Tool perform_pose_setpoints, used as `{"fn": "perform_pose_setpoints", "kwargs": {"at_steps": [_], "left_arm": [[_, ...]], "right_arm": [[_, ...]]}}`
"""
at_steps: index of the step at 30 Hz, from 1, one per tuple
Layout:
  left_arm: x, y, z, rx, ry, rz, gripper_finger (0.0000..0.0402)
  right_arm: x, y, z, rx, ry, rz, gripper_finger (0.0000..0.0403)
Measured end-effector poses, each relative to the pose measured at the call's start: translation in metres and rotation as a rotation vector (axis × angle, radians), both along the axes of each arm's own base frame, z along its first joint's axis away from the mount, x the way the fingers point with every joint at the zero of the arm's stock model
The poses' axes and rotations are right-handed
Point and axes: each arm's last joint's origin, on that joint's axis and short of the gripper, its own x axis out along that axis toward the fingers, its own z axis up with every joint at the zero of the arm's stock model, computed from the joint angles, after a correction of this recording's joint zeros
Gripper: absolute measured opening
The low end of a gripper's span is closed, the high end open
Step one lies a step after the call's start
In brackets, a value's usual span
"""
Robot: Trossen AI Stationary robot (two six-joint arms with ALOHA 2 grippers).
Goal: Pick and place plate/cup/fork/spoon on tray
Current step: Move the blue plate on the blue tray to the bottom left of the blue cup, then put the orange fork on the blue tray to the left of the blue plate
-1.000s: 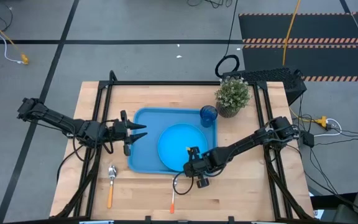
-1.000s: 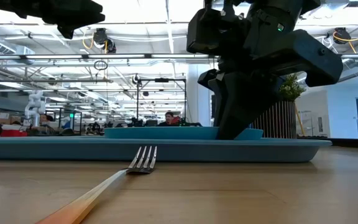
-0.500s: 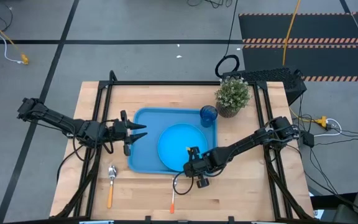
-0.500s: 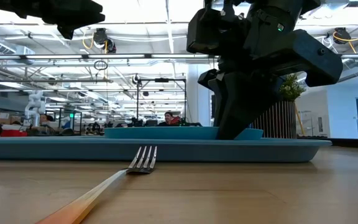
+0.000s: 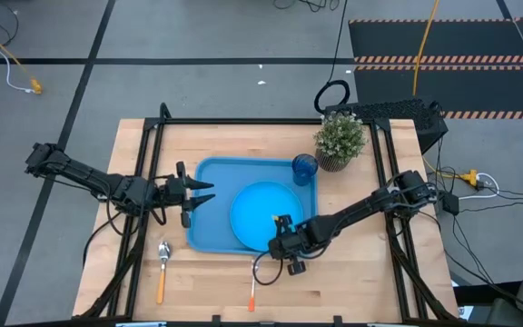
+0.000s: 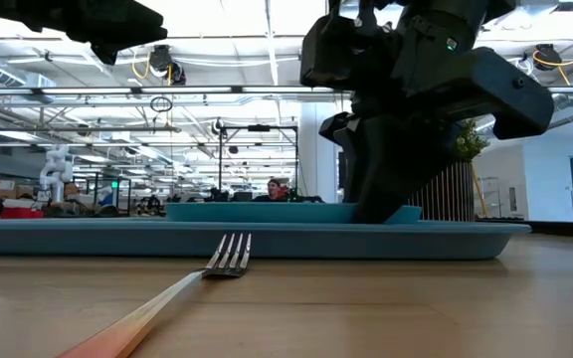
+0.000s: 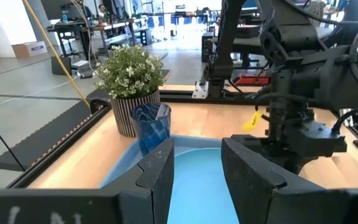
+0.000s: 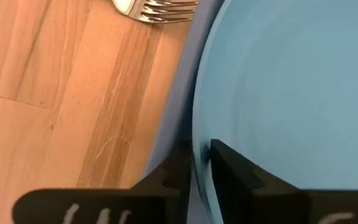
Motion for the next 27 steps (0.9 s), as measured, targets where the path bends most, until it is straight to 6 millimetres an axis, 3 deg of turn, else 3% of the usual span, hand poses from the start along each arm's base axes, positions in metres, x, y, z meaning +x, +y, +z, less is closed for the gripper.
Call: {"fn": "perform_pose_setpoints", "kwargs": {"at_steps": [4, 10, 21, 27], "left_arm": [[0.000, 0.000, 0.000, -0.001, 0.000, 0.000, 0.0136], [0.000, 0.000, 0.000, -0.002, -0.001, 0.000, 0.0136], [0.000, 0.000, 0.000, -0.006, -0.001, 0.001, 0.0136], [0.000, 0.000, -0.003, -0.057, 0.022, 0.009, 0.0136]], "right_arm": [[-0.001, 0.000, 0.004, -0.034, -0.020, -0.012, 0.0075], [-0.005, 0.000, 0.025, -0.019, -0.086, -0.014, 0.0093], [-0.007, 0.003, 0.035, -0.012, -0.122, 0.011, 0.0095], [-0.008, 0.000, 0.053, -0.074, -0.220, -0.002, 0.0096]]}}
